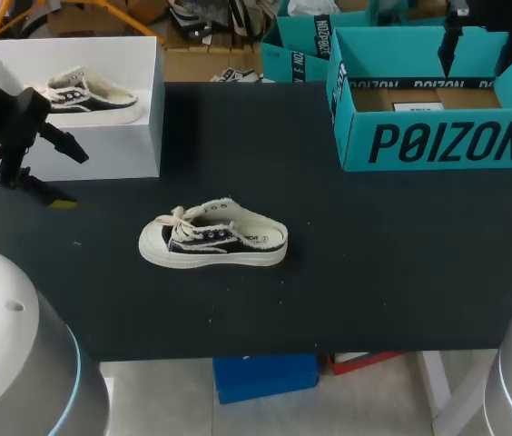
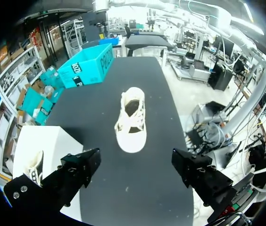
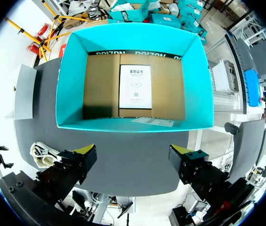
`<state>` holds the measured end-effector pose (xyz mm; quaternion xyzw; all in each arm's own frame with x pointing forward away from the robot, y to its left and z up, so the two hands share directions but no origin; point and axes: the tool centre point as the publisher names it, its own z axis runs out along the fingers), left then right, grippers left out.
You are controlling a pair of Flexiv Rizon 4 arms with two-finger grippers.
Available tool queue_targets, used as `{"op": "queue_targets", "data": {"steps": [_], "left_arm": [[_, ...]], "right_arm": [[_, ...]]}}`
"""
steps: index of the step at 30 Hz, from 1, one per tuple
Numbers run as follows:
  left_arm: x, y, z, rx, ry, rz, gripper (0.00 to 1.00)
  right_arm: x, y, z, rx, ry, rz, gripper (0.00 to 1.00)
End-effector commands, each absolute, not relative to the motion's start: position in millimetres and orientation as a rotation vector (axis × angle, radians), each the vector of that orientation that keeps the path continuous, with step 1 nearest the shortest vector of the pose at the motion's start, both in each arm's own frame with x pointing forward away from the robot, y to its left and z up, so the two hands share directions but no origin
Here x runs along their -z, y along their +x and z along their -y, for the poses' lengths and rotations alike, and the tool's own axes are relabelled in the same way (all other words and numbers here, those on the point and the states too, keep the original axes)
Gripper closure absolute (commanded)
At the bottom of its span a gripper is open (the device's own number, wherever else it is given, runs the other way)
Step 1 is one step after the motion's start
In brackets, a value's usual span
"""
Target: Take the shoe out of the shoebox, open the shoe tongue, remove and reinsert the insole, then place the shoe into the shoebox
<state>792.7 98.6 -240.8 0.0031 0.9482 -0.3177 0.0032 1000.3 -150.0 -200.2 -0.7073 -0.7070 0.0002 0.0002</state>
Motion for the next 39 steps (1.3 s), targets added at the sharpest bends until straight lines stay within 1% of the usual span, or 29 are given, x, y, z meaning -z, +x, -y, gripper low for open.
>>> {"op": "queue_targets", "data": {"steps": [1,5,9,10,14,19,39], "left_arm": [[241.6,790.1,-98.4,0.990,0.009,-2.967,0.00],[241.6,790.1,-98.4,0.990,0.009,-2.967,0.00],[241.6,790.1,-98.4,0.990,0.009,-2.967,0.00],[241.6,790.1,-98.4,0.990,0.009,-2.967,0.00],[241.6,790.1,-98.4,0.990,0.009,-2.967,0.00],[241.6,790.1,-98.4,0.990,0.009,-2.967,0.00],[241.6,790.1,-98.4,0.990,0.009,-2.967,0.00]], "right_arm": [[200.1,1000.5,150.0,-0.001,-2.222,2.221,0.00],[200.1,1000.5,150.0,-0.001,-2.222,2.221,0.00],[177.7,1015.7,123.9,0.147,-2.006,2.511,0.00],[173.1,1012.7,111.0,0.219,-1.887,2.625,0.00],[164.7,984.2,69.6,0.227,-1.317,3.003,0.00],[161.4,931.0,24.5,0.200,-0.550,3.162,0.00],[161.4,931.0,24.5,0.200,-0.550,3.162,0.00]]}}
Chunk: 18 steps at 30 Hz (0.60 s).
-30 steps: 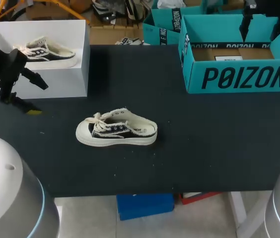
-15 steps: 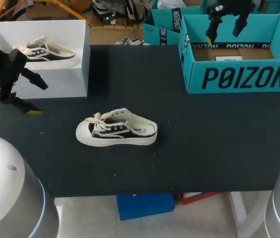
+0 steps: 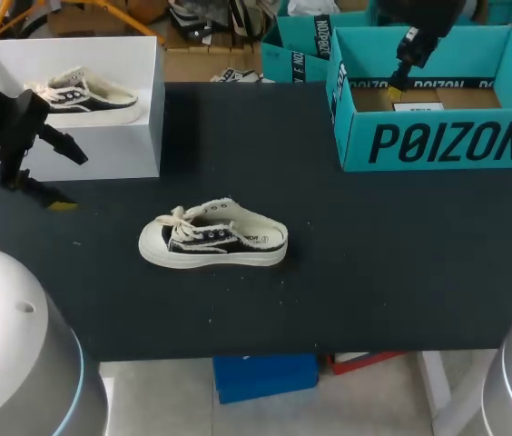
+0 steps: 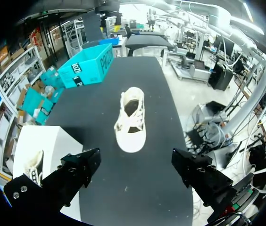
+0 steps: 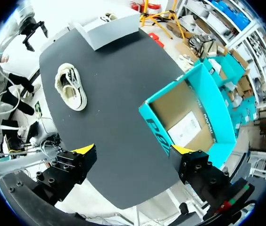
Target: Take the shoe out of the shoebox, open the shoe tongue, remove and reinsert the insole, then place the shoe into the shoebox
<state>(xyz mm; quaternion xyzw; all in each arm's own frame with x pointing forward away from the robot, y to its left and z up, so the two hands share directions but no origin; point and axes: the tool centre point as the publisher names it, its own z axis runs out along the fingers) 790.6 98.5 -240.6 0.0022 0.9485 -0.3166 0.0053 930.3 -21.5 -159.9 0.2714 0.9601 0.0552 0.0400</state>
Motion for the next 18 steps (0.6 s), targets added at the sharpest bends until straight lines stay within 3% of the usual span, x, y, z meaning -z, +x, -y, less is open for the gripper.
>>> {"op": "queue_targets", "data": {"steps": [1,11,18], "left_arm": [[241.6,790.1,-98.4,0.990,0.009,-2.967,0.00],[241.6,790.1,-98.4,0.990,0.009,-2.967,0.00],[241.6,790.1,-98.4,0.990,0.009,-2.967,0.00]], "right_arm": [[161.4,931.0,24.5,-0.191,0.525,-3.016,0.00],[172.5,912.3,19.1,-0.218,0.444,-3.012,0.00],[177.4,870.4,-33.7,-0.265,0.259,-3.065,0.00]]}}
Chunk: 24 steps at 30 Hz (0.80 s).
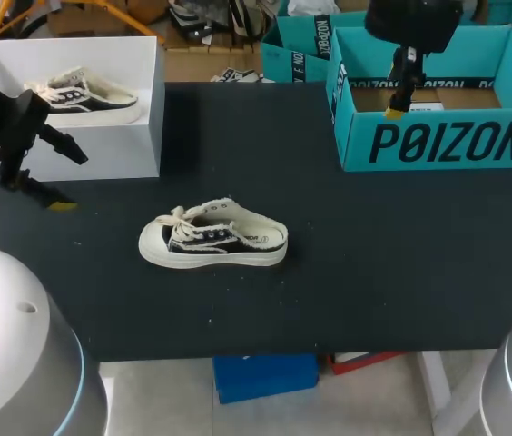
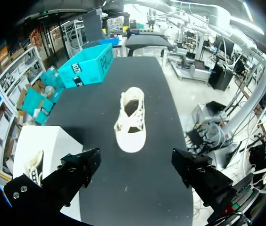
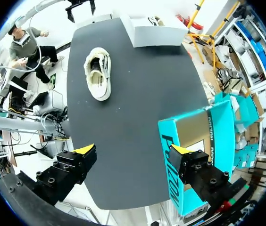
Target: Take the shoe out of the shoebox, open the shoe tongue, remove and reinsert the insole, then place the shoe into the shoebox
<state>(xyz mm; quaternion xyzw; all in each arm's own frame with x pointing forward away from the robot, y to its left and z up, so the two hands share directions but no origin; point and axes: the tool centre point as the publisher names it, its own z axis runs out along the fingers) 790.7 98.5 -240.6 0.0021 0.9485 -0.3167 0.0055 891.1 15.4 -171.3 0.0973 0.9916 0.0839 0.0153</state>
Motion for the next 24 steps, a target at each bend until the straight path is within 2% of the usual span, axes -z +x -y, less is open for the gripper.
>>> {"op": "queue_targets", "data": {"steps": [1,7,12,24], "left_arm": [[241.6,790.1,-98.4,0.990,0.009,-2.967,0.00],[241.6,790.1,-98.4,0.990,0.009,-2.967,0.00],[241.6,790.1,-98.4,0.990,0.009,-2.967,0.00],[241.6,790.1,-98.4,0.990,0.009,-2.967,0.00]], "right_arm": [[179.1,866.1,-41.0,-0.289,0.242,-3.062,0.00],[199.6,836.2,-91.1,-0.477,0.160,-2.983,0.00],[238.0,814.9,-120.8,-0.641,0.175,-2.908,0.00],[301.8,792.9,-155.5,-0.945,0.236,-2.809,0.00]]}}
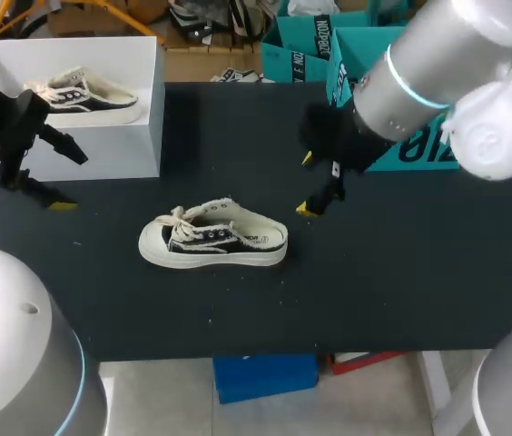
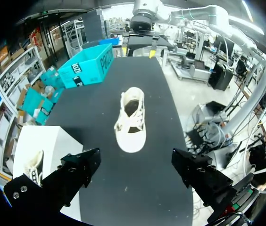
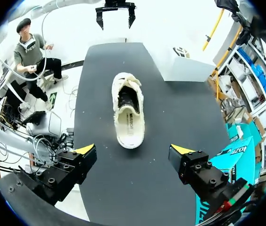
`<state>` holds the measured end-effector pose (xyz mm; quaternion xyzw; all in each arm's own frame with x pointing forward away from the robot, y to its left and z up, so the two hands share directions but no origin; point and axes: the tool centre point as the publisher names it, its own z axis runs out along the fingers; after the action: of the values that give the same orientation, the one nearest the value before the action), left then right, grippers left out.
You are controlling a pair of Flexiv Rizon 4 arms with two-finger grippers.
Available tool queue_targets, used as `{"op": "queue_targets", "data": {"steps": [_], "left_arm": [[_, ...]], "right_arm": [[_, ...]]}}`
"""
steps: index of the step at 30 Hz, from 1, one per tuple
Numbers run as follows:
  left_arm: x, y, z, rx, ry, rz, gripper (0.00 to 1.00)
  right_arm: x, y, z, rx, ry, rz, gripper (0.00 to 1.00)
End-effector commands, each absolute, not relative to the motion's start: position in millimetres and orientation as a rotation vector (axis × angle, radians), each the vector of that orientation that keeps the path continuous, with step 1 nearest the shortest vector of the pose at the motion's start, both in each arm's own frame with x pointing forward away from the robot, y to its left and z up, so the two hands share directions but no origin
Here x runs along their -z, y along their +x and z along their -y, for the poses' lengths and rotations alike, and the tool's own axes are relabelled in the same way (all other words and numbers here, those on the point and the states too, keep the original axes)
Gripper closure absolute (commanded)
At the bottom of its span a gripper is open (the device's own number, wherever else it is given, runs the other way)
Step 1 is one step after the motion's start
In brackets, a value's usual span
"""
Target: Take the shoe out of the shoebox, open the shoe tongue, remove and reinsert the insole, then place the shoe into the shoebox
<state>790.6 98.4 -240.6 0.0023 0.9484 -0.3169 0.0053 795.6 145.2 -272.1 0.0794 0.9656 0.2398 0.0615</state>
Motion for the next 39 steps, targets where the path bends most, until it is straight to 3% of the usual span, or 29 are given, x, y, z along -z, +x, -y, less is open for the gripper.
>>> {"op": "queue_targets", "data": {"steps": [1,18,39], "left_arm": [[241.6,790.1,-98.4,0.990,0.009,-2.967,0.00],[241.6,790.1,-98.4,0.990,0.009,-2.967,0.00],[241.6,790.1,-98.4,0.990,0.009,-2.967,0.00]], "right_arm": [[306.4,793.3,-158.6,-0.975,0.229,-2.797,0.00],[382.0,806.3,-184.3,-1.289,0.153,-2.652,0.00],[421.5,814.8,-209.9,-1.432,0.202,-2.667,0.00]]}}
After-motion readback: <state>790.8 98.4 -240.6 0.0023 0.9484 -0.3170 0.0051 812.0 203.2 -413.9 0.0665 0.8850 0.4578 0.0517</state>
